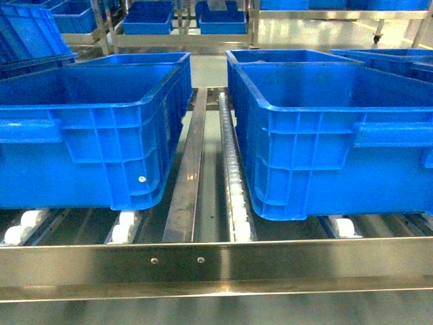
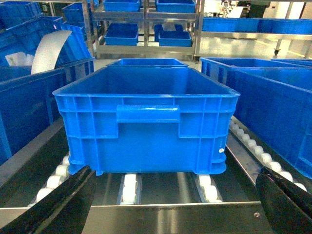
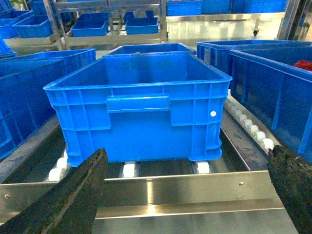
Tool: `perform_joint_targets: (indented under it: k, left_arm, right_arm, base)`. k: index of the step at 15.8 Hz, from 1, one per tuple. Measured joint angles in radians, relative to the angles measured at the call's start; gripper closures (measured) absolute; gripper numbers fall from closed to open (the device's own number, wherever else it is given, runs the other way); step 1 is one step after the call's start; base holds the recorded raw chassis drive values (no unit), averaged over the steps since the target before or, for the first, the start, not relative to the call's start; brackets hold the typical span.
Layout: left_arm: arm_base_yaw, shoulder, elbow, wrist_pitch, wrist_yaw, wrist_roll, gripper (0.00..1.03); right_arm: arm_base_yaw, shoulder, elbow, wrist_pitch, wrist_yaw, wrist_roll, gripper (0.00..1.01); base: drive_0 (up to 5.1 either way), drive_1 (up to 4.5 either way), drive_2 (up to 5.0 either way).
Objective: Sort blue parts and orange caps into right shelf containers
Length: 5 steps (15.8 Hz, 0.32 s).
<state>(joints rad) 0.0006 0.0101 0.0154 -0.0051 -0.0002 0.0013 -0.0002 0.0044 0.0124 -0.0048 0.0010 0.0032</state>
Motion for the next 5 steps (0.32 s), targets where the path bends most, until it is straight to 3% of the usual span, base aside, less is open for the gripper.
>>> perform_joint_targets:
  k: [5]
  left_arm:
    - [0.0, 0.0, 0.0, 0.0, 0.0, 0.0, 0.05]
  right_arm:
    - [0.0, 0.0, 0.0, 0.0, 0.0, 0.0, 0.03]
  base:
    - [0.0, 0.0, 0.0]
